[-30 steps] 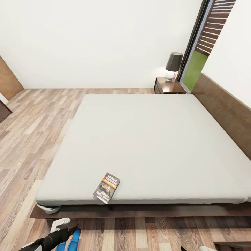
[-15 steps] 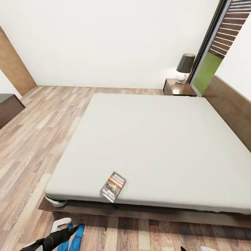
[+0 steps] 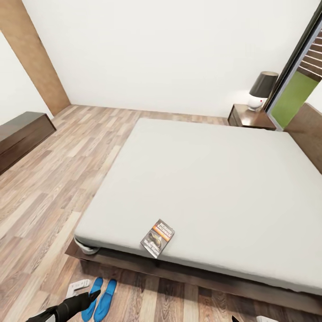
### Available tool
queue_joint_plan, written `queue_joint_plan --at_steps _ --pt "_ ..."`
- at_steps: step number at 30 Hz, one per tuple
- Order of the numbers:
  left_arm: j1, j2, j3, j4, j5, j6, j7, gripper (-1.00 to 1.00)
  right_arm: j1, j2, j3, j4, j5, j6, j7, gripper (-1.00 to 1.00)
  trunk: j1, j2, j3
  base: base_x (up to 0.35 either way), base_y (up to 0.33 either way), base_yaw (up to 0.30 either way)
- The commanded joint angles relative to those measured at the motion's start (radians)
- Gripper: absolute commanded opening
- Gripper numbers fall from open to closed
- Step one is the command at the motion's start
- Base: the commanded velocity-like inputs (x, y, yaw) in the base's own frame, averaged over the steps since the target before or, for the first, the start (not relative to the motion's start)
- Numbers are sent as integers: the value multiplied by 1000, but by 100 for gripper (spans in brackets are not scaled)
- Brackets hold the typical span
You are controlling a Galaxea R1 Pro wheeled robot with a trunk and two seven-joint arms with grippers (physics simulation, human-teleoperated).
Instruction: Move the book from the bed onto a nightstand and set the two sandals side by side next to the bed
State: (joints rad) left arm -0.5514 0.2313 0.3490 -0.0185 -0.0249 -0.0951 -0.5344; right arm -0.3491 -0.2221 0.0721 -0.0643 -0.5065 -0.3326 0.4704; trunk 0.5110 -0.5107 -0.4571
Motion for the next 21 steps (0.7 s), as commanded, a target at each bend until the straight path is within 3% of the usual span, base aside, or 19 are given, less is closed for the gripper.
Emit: queue_joint_plan --at_steps 1,21 --pt "-1 0 2 2 -3 -5 -3 100 -1 0 8 1 -10 -3 4 100 0 -1 -1 0 0 46" --pt "-1 -1 2 2 -3 -5 -2 100 -1 0 8 1 -9 -4 4 100 0 -1 -15 0 0 144"
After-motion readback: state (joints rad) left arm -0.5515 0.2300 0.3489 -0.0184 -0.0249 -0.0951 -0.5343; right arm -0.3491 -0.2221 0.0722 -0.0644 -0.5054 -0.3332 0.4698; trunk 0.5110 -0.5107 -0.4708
